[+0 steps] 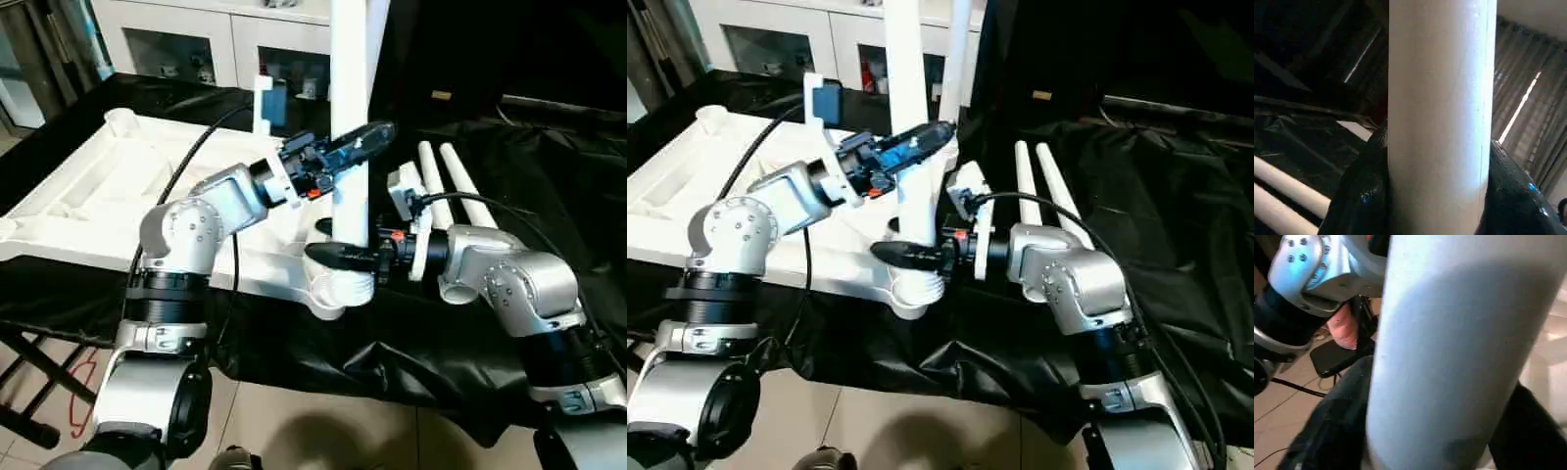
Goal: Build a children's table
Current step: Pick table leg
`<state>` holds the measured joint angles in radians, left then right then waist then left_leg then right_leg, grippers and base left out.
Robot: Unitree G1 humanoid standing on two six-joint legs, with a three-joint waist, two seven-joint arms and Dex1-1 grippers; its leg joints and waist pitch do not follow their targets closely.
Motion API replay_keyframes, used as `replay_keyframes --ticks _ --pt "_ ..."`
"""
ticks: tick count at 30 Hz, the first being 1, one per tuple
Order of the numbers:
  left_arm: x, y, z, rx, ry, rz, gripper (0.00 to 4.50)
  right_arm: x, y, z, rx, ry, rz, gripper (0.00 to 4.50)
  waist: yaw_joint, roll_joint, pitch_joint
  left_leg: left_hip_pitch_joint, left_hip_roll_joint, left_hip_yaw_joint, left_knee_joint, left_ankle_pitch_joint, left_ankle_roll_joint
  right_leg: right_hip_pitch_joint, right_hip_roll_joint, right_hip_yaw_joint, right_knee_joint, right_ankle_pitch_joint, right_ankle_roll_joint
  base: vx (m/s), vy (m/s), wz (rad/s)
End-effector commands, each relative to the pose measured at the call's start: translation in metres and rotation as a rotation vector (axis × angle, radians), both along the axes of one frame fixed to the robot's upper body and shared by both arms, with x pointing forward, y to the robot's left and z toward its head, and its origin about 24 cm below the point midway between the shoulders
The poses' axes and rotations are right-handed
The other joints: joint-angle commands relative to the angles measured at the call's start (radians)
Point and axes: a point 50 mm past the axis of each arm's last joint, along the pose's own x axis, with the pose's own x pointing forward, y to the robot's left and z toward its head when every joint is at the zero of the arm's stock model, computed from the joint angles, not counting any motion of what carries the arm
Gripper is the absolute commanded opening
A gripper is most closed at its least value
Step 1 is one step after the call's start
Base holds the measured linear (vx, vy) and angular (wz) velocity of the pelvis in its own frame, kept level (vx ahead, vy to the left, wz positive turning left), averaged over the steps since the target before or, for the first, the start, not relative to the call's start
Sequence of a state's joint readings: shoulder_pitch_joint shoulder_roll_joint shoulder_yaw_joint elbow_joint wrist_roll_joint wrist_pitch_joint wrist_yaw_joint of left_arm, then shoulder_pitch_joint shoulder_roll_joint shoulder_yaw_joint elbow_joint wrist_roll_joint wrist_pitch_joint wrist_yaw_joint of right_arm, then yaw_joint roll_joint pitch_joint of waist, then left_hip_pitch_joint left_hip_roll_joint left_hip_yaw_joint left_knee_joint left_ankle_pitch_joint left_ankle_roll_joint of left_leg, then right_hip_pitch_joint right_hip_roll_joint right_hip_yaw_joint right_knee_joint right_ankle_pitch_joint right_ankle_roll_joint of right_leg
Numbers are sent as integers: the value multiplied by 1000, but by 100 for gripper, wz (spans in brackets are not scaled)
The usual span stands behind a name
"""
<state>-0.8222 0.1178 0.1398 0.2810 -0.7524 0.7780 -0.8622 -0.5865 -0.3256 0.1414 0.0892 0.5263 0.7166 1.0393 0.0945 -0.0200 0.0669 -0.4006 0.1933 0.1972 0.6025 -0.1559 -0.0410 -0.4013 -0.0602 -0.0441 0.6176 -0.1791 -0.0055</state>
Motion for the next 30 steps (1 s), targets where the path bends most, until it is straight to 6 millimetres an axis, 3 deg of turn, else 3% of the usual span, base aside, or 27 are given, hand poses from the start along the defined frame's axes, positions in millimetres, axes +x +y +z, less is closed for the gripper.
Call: replay_keyframes --ticks 1,3,8,11,16,19,22,23,27,28,30 --pt "-5 -2 13 -54 -50 -60 185 0 -3 -7 -24 34 -17 273 4 3 -83 34 35 -20 -62 -167 -1 50 -75 37 -65 -133 -223 0 0 0" --pt "-5 -1 13 -57 -49 -66 185 0 -2 -7 -16 33 -25 236 6 4 -83 35 36 -20 -62 -165 -3 49 -75 37 -64 -130 -226 0 0 0" --pt "3 -1 15 -73 -26 39 185 8 4 -11 -27 8 -137 213 5 7 -83 36 37 -20 -63 -171 -14 47 -76 37 -63 -122 -228 0 0 0" --pt "6 -2 13 -26 -47 111 255 12 7 -12 -19 -1 -196 205 5 8 -83 37 37 -22 -65 -187 -26 46 -76 37 -67 -145 -215 0 0 0" --pt "23 -4 1 159 -26 410 270 18 16 -12 -31 -49 -291 195 4 8 -84 37 38 -25 -68 -189 -40 49 -76 37 -66 -128 -196 0 0 0" --pt "35 -4 -12 310 49 663 270 24 29 -12 -49 -88 -381 195 0 5 -85 34 37 -24 -66 -176 -40 48 -75 39 -65 -112 -182 0 0 0" --pt "37 -5 -13 308 66 704 270 26 34 -10 -35 -89 -407 195 0 4 -87 32 35 -24 -65 -157 -32 51 -76 38 -65 -105 -187 0 0 0" --pt "38 -5 -14 311 84 735 243 27 37 -9 -28 -91 -425 195 -2 5 -87 31 36 -24 -65 -149 -27 51 -74 38 -63 -86 -192 0 0 0" --pt "38 -6 -15 290 108 770 236 30 40 -7 -27 -107 -468 195 -5 5 -87 31 35 -22 -62 -152 -21 50 -76 38 -64 -77 -205 0 0 0" --pt "37 -8 -15 286 117 783 209 32 41 -7 -24 -111 -496 195 -6 3 -86 31 35 -22 -64 -155 -20 50 -74 38 -65 -86 -203 0 0 0" --pt "37 -8 -15 278 112 805 200 33 42 -6 -25 -116 -505 195 -7 5 -85 33 36 -22 -64 -164 -20 48 -74 38 -67 -96 -200 0 0 0"
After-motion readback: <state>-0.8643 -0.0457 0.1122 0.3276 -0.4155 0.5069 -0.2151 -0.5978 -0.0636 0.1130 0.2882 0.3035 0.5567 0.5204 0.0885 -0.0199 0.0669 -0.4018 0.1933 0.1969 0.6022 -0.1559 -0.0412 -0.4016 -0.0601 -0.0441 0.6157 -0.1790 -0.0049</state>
